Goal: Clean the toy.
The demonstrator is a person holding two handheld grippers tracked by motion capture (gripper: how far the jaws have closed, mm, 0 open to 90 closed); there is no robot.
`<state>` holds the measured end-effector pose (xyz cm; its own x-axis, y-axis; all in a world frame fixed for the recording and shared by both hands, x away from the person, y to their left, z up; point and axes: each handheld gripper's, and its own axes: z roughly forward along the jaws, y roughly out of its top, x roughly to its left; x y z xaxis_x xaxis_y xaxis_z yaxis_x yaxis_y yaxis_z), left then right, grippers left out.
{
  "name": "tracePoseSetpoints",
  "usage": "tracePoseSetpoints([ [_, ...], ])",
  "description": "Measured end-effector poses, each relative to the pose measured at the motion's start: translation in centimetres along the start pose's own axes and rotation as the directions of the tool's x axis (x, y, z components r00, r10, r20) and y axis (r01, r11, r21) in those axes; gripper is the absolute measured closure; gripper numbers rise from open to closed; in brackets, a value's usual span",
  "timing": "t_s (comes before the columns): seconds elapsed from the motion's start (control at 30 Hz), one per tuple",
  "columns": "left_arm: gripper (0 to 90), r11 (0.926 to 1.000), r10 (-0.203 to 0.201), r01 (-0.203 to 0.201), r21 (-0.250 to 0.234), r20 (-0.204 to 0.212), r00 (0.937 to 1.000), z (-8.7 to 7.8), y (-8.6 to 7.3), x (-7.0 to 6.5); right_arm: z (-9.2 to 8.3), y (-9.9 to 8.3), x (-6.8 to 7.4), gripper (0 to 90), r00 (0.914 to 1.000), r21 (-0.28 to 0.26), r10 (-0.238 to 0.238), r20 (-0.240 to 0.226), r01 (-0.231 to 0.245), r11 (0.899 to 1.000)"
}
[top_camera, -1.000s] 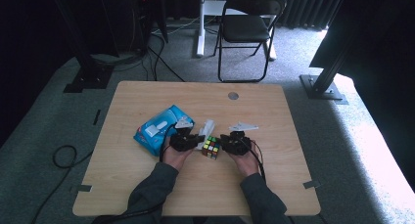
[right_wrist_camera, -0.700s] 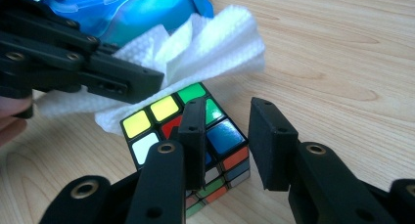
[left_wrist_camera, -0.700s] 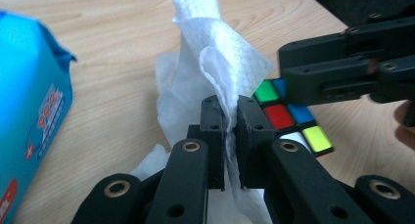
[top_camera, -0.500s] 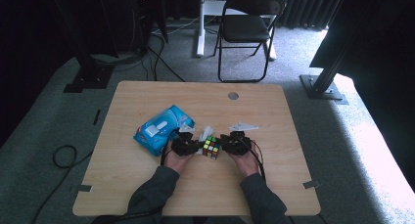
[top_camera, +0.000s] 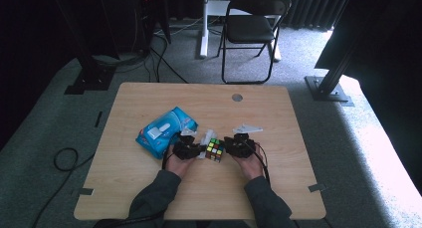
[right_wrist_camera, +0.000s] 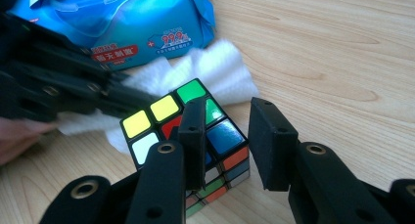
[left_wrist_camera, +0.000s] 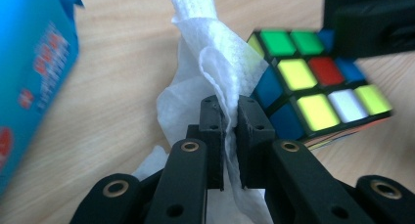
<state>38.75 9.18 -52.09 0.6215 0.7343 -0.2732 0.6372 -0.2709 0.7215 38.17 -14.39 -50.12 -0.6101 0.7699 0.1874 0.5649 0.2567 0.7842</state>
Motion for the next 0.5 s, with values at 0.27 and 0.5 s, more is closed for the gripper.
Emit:
tracePoseSetpoints([
  [0.27, 82.5, 0.9993, 0.0, 0.0, -0.038, 0.006, 1.0, -1.6, 0.0, -0.3, 0.0, 0.0, 0.0, 68.5, 1.0, 0.0, -0.001, 0.0, 0.001, 1.0],
  [0.5, 82.5, 0.9999, 0.003, -0.003, 0.013, 0.014, 0.9999, -0.2, -0.9, -0.4, 0.0, 0.0, 0.0, 68.5, 1.0, -0.001, -0.001, 0.002, 0.001, 1.0],
])
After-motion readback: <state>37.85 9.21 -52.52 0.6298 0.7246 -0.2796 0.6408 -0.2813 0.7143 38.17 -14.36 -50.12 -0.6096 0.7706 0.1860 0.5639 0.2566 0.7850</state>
